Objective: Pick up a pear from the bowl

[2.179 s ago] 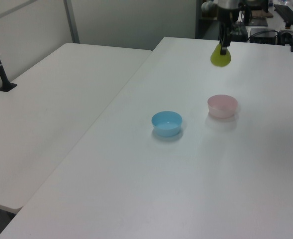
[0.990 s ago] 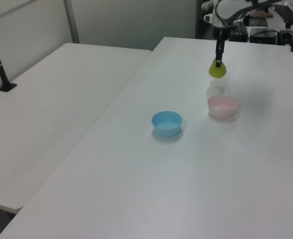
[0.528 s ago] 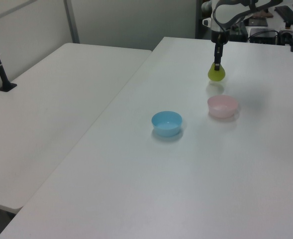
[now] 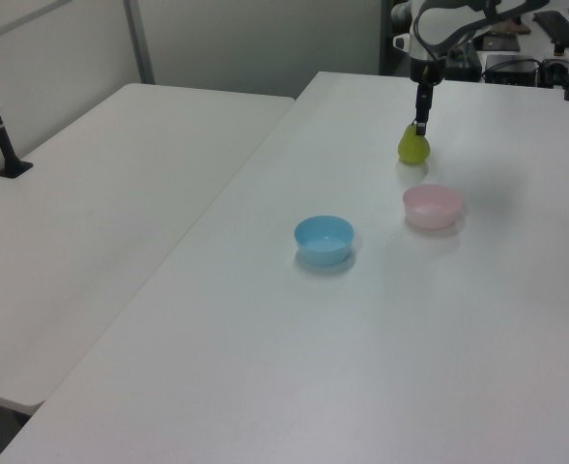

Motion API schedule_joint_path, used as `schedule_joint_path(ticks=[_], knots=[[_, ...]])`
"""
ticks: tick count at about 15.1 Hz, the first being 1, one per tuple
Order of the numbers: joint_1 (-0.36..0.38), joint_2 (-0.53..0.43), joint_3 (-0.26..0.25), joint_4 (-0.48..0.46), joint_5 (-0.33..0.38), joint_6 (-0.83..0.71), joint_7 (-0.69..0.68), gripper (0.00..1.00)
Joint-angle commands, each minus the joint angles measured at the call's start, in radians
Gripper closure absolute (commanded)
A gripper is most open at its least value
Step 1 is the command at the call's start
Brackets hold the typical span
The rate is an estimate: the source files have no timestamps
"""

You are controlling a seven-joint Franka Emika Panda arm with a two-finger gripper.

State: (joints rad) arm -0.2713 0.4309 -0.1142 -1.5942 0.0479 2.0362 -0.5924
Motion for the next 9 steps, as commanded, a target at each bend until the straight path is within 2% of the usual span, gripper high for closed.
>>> schedule_joint_path(ticks=[1,4,7,9], knots=[[0.012,-0.114,0.001,0.005,0.004,-0.109,0.016,0.0],[0.049,-0.219,0.004,0.005,-0.029,-0.216,0.035,0.0],[0.09,-0.302,0.007,0.005,-0.057,-0.278,0.17,0.0],[0.15,-0.34,0.002,0.007,-0.06,-0.348,0.259,0.0]])
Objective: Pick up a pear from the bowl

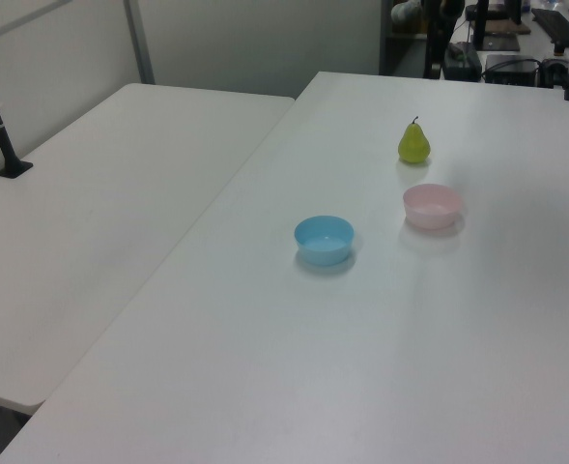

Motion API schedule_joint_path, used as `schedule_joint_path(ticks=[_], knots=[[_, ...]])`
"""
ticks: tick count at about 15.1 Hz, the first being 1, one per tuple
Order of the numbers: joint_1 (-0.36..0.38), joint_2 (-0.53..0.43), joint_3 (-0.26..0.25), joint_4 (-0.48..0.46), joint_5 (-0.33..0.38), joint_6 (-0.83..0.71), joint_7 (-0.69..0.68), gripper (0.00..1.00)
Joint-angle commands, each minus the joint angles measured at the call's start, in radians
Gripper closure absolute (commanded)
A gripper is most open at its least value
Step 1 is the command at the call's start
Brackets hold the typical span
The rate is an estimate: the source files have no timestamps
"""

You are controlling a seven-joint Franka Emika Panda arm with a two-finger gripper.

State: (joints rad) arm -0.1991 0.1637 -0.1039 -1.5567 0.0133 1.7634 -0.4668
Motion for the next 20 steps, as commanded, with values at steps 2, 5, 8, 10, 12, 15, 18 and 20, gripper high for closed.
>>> schedule_joint_path(ticks=[2,5,8,10,12,15,18,20], knots=[[0.131,-0.111,-0.013,-0.032,-0.026,-0.116,0.213,0.0],[0.197,-0.144,-0.014,-0.029,-0.021,-0.183,0.299,0.0],[0.282,-0.164,-0.014,-0.036,-0.012,-0.167,0.392,0.0],[0.296,-0.174,-0.014,-0.066,0.013,-0.077,0.375,0.0],[0.309,-0.171,-0.013,-0.085,0.027,-0.018,0.361,0.0],[0.308,-0.168,-0.014,-0.082,0.027,-0.015,0.356,0.0],[0.308,-0.17,-0.014,-0.082,0.027,-0.024,0.355,0.0],[0.308,-0.17,-0.014,-0.08,0.027,-0.025,0.355,0.0]])
